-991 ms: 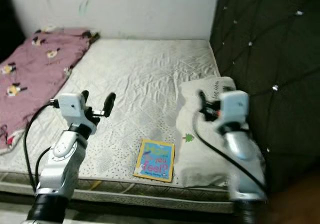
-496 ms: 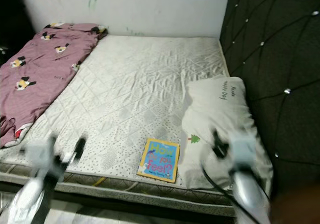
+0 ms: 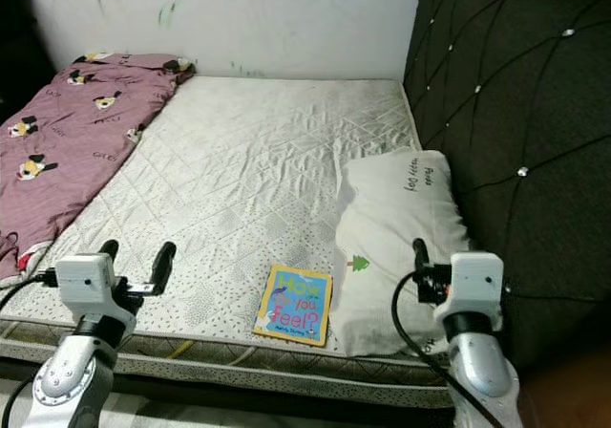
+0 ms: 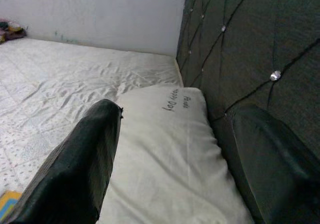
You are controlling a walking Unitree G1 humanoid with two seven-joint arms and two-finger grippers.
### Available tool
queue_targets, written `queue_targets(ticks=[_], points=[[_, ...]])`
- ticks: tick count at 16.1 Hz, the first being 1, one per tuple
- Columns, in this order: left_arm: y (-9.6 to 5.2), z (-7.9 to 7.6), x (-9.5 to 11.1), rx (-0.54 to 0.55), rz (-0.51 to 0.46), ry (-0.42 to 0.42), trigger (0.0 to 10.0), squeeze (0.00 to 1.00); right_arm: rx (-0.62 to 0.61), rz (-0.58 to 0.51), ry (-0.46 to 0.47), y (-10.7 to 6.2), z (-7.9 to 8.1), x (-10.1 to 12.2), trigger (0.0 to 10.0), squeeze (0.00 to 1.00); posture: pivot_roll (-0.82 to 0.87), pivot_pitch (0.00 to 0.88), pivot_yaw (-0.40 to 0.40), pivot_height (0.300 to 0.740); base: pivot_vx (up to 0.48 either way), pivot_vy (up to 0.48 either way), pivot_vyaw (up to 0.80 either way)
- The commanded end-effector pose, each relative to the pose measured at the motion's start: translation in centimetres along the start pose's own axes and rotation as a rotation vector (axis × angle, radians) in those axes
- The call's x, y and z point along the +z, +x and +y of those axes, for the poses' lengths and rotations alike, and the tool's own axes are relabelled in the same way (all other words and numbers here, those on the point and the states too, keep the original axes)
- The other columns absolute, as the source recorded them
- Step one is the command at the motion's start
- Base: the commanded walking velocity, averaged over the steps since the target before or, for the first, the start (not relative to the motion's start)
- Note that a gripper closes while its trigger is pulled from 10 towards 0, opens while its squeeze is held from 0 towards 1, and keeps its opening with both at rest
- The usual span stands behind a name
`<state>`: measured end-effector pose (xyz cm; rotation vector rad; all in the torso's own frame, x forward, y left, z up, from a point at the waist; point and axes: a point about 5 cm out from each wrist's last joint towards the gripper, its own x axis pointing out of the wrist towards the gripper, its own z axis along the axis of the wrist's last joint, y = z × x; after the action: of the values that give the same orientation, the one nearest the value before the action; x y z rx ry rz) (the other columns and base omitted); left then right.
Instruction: Clean up the room
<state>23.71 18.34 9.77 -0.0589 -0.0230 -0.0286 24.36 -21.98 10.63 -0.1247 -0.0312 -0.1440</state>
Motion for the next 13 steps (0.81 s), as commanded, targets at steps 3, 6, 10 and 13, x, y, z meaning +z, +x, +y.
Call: queue_targets(ticks=[3,6,10,13], points=[[1.3,-0.7,0.4,-0.017,0.000,-0.013,10.0,0.00,-0.055,-0.017,0.050,0.8,0.4,0.4,10.0,0.00,-0.06,0.000,0.100,0.740,0.000,0.000,-0.80],[2.5,-1.7,0.6,-0.055,-0.005,-0.032,10.0,0.00,-0.108,-0.027,0.051,0.9,-0.2,0.5,10.0,0.00,-0.11,0.006,0.135,0.740,0.000,0.000,-0.80],[4.0,-2.7,1.9,-0.061,-0.059,-0.063,10.0,0.00,-0.044,-0.041,0.010,0.9,-0.3,1.0,10.0,0.00,-0.12,0.002,0.105,0.740,0.000,0.000,-0.40],[2.5,-1.9,1.0,-0.023,-0.036,-0.045,10.0,0.00,-0.011,-0.018,0.029,0.7,0.7,0.5,10.0,0.00,-0.10,0.011,0.076,0.740,0.000,0.000,0.00]])
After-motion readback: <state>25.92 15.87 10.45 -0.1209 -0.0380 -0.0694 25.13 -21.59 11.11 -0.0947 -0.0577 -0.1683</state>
